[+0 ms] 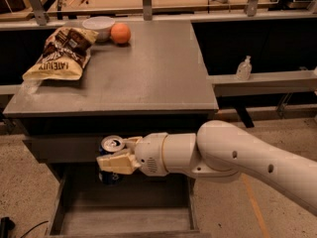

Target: Place pepsi can into middle drawer

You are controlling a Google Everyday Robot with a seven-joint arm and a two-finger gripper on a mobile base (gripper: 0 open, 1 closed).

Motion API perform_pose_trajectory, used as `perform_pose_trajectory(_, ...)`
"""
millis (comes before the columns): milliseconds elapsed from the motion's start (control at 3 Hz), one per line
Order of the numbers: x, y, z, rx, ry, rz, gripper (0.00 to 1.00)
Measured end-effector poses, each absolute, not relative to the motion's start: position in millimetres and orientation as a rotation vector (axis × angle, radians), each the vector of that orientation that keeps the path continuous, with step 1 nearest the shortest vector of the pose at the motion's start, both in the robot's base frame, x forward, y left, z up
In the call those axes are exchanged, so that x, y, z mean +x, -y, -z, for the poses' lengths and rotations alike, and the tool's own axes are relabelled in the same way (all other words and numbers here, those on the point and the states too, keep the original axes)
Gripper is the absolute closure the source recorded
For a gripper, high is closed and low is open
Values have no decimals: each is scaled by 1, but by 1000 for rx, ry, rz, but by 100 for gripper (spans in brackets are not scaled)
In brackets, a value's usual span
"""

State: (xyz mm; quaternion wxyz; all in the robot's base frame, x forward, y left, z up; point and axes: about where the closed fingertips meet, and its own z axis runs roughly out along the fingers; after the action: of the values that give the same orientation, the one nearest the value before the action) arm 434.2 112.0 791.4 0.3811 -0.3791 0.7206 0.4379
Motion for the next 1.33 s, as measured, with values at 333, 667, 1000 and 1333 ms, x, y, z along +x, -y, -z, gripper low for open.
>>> perform_pose_trajectory(333, 424, -111, -731, -968, -1882, -1051, 100)
perform_pose_trajectory(667, 427, -104, -678, -1015, -1896, -901, 100)
perform_pose_trajectory(1000, 436, -100, -676, -990, -1899, -855, 100)
perform_pose_trajectory(1333, 436, -100, -676, -990, -1899, -855, 100)
